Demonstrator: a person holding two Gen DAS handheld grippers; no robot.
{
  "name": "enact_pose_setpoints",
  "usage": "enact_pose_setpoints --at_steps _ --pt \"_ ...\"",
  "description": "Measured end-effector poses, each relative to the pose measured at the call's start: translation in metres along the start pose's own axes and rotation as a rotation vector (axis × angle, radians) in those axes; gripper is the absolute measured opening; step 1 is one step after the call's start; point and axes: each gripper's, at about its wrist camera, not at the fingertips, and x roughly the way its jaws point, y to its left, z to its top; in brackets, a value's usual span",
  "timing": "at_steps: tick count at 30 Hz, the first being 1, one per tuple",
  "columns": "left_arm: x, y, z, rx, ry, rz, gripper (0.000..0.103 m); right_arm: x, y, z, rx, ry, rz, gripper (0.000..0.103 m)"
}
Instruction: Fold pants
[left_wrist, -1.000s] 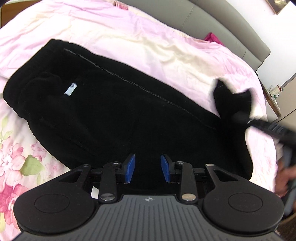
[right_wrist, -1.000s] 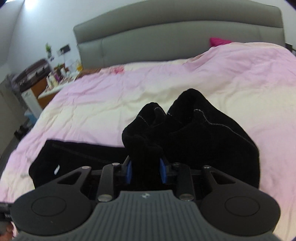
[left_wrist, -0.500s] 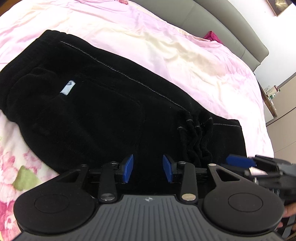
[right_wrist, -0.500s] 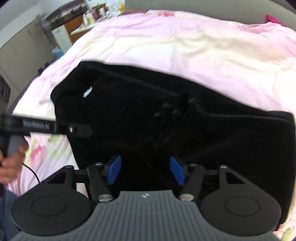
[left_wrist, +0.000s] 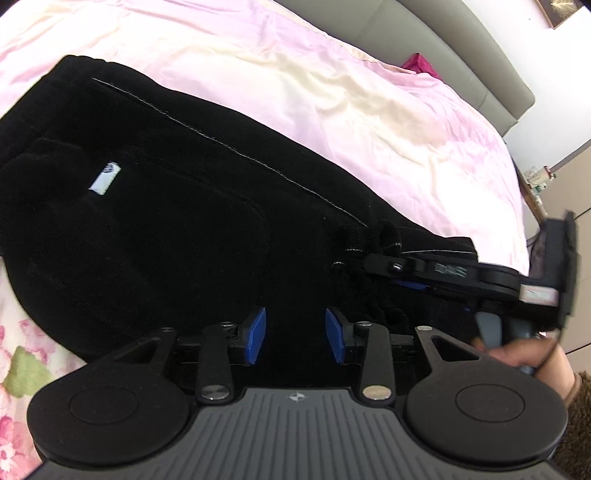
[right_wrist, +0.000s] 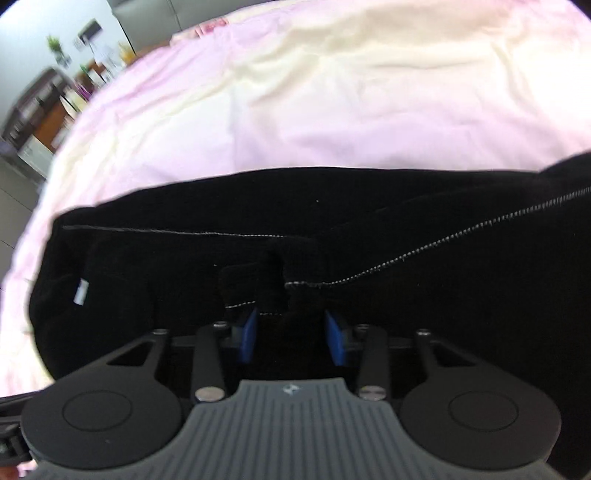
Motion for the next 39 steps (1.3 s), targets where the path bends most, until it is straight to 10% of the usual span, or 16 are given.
enact_pose_setpoints --at_steps 9,16,22,30,34,39 --pt "0.021 -0.01 0.015 -0.063 -0.061 -0.175 0.061 -0.026 0.016 0.001 -0.129 0.032 0.126 0.02" --pt "0.018 -0.017 0.02 -0.054 -0.062 -0.136 0.07 0.006 0.018 -0.013 -0.119 0.022 0.116 0.053" --pt "0.021 -0.026 0.023 -0.039 -0.059 -0.129 0.086 -0.042 0.013 -0.012 -0.185 -0.056 0.134 0.059" --pt "0.075 -0.061 0.006 0.097 0.019 0.006 0.089 -0.11 -0.067 -0.045 -0.166 -0.131 -0.076 0.06" --pt "0.093 -0.057 0.005 0.096 0.007 0.037 0.085 -0.129 -0.115 -0.07 -0.135 -0.153 -0.126 0.06" --pt "0.09 -0.063 0.005 0.129 -0.039 0.035 0.036 -0.147 -0.161 -0.094 -0.056 -0.206 -0.112 0.06"
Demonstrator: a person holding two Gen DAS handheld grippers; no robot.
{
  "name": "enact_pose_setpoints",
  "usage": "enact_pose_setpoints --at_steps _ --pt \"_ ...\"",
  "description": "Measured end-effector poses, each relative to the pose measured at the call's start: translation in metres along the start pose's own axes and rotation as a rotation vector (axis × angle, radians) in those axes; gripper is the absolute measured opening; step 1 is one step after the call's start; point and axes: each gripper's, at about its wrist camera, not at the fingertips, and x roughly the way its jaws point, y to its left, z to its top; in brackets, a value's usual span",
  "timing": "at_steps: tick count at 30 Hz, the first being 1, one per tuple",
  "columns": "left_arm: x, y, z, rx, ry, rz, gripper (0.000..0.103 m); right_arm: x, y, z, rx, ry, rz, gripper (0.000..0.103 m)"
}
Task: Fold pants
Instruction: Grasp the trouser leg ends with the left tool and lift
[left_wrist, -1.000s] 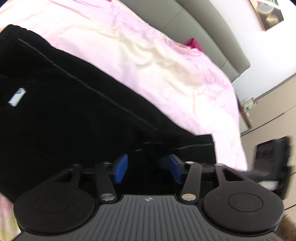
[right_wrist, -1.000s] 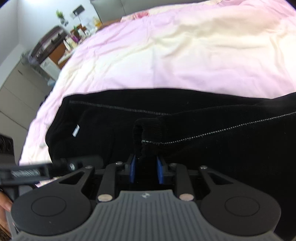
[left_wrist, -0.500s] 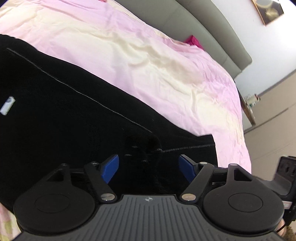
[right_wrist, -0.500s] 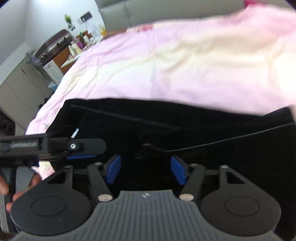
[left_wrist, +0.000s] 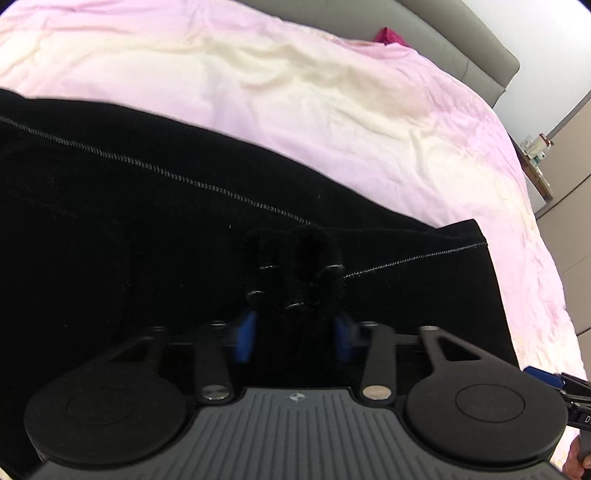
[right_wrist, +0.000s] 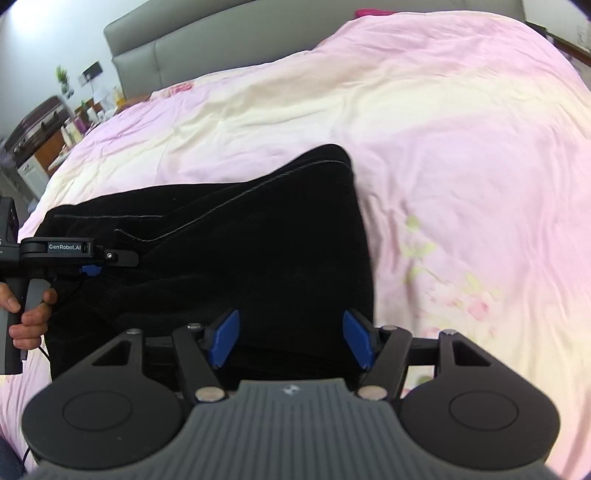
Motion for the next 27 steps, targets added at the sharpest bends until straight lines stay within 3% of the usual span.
enact_pose_setpoints --at_steps 3,9,12,16,19,24,27 --pt "-0.017 -0.012 0.0 0.039 -0.055 -0.018 0.028 -0.003 -0.012 -0.004 0.024 -0.013 -0.014 0.06" --pt "-0.062 -0.056 0.036 0.245 -0.152 -0.046 0.027 -0.014 -0.02 0.007 0.013 -0.062 0.001 0.06" --pt "-0.063 -0.058 0.057 0.281 -0.129 -0.037 0.027 -0.018 -0.018 0.02 0.001 -0.091 0.015 0.057" --pt "-0.017 -0.027 0.058 0.232 -0.035 0.035 0.027 -0.007 -0.013 0.04 -0.034 -0.093 0.005 0.029" --pt "0.002 0.005 0.05 0.162 -0.002 0.028 0.028 0.015 -0.013 0.06 -0.051 -0.096 -0.009 0.024" --pt "0.008 0.033 0.047 0.072 0.0 -0.048 0.029 0.066 -0.007 0.11 -0.073 -0.109 -0.015 0.014" --pt "0.01 0.041 0.049 0.05 0.01 -0.077 0.029 0.107 -0.005 0.132 -0.045 -0.066 -0.034 0.013"
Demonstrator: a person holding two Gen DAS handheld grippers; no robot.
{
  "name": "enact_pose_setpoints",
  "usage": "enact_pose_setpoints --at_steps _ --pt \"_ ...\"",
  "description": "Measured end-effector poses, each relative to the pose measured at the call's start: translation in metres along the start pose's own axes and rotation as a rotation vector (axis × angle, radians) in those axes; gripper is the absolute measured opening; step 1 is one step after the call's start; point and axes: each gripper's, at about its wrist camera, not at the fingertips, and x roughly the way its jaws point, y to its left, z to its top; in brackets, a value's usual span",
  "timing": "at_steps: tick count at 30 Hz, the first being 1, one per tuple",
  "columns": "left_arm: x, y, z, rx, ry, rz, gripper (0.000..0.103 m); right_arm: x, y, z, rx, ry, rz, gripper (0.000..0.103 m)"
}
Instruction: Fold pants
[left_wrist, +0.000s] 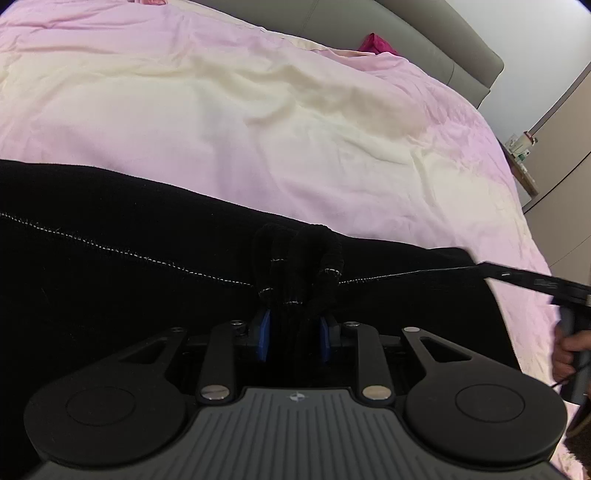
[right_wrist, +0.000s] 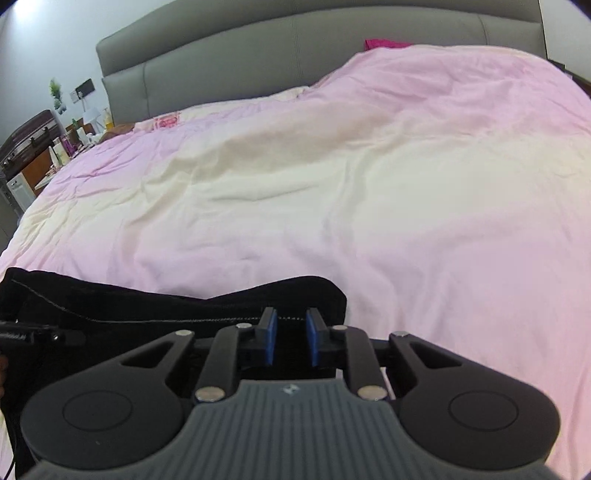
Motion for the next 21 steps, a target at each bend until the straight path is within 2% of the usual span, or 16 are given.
enact_pose_setpoints --at_steps 1,3,5,8,11,13,18,21 --pt "0.002 0.002 0.001 -0.007 0.003 -0.008 0.03 0.015 -0.002 0.001 0.016 0.032 -0.02 0.012" --pt "0.006 0.005 0.001 -0.012 0.006 -0.019 0.032 0.043 -0.008 -0.003 0.033 0.116 -0.048 0.0" --pt "0.009 0.008 0.0 -0.025 0.009 -0.017 0.035 0.056 -0.014 -0.01 0.041 0.127 -0.066 0.0" --pt "0.008 0.009 0.002 -0.052 0.017 -0.017 0.039 0.054 -0.018 -0.004 0.087 0.148 -0.063 0.0" --pt "0.0 0.003 0.003 -0.073 0.027 -0.003 0.046 0.026 -0.01 -0.004 0.043 0.118 -0.057 0.0" --pt "-0.008 -0.004 0.0 -0.048 0.022 0.019 0.056 -0.001 -0.004 -0.012 0.018 0.098 -0.028 0.002" --pt "-0.04 -0.027 -0.019 0.054 -0.018 0.074 0.057 -0.064 0.021 -0.056 -0.092 0.081 0.003 0.003" --pt "-0.059 -0.034 -0.036 0.059 -0.061 0.1 0.057 -0.088 0.03 -0.086 -0.12 0.069 0.005 0.003"
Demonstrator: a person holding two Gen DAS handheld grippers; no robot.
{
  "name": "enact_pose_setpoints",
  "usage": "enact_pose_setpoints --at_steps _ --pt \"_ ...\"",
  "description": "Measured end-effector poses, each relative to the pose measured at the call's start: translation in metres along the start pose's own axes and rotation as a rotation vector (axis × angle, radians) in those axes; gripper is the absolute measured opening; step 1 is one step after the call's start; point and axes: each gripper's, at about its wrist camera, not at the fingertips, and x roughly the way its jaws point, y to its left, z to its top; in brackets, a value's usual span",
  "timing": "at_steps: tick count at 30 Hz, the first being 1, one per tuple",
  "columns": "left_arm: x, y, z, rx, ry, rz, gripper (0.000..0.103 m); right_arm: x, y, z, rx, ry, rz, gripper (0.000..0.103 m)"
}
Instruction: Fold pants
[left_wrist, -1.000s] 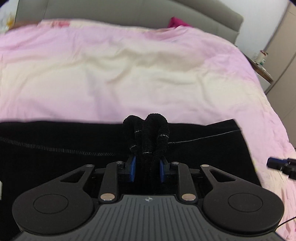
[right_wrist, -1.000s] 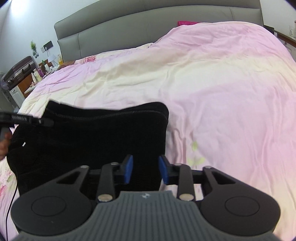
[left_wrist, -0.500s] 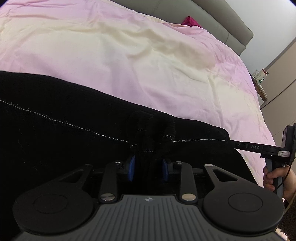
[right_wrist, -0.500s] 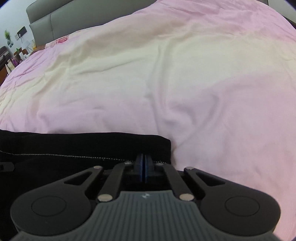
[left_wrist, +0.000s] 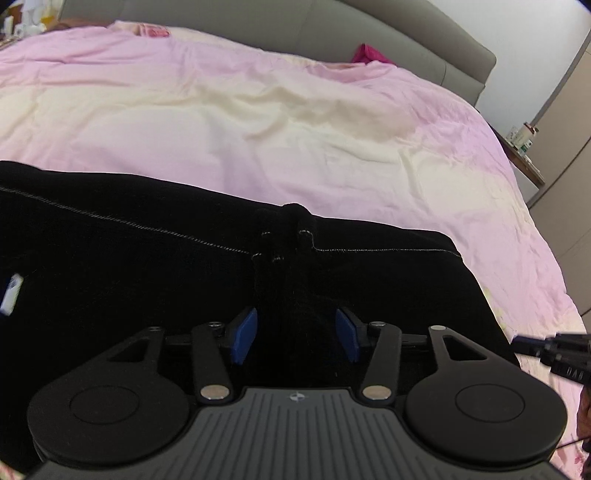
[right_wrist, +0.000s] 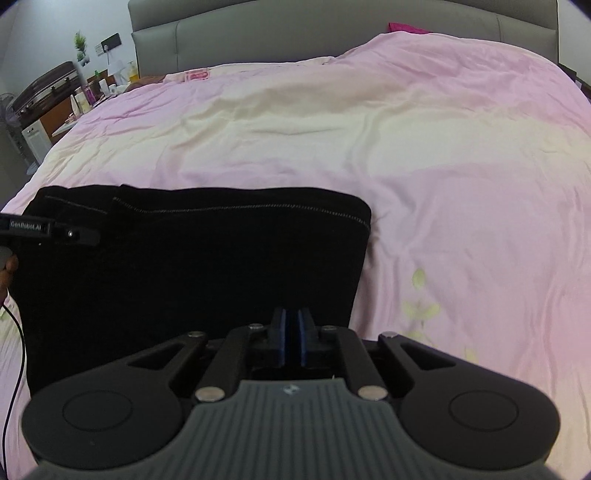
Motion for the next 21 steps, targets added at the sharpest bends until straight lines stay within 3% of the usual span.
enact_pose_setpoints --at_steps 3,7,10,14,19,21 --pt "0.009 -0.001 -0.01 0.006 0.058 0.059 0.049 0.0 0.009 -0.031 -0.024 0.02 -0.021 0.004" --pt "0.025 0.007 -0.016 -0.044 0.111 0.092 0.053 0.022 0.011 -0.057 -0.029 0.054 -0.047 0.002" --pt "0.015 0.007 -0.015 -0.074 0.116 0.105 0.053 0.029 0.015 -0.06 -0.031 0.065 -0.072 0.002" --pt "-0.034 0.002 -0.019 -0.01 0.042 0.14 0.054 0.02 0.022 -0.042 -0.04 0.105 -0.1 0.005" --pt "-0.099 0.043 -0.033 -0.096 -0.04 0.159 0.058 -0.018 0.046 -0.027 -0.121 0.033 -0.053 0.018" --pt "-0.122 0.068 -0.037 -0.157 -0.072 0.173 0.062 -0.028 0.06 -0.023 -0.163 0.016 -0.04 0.019"
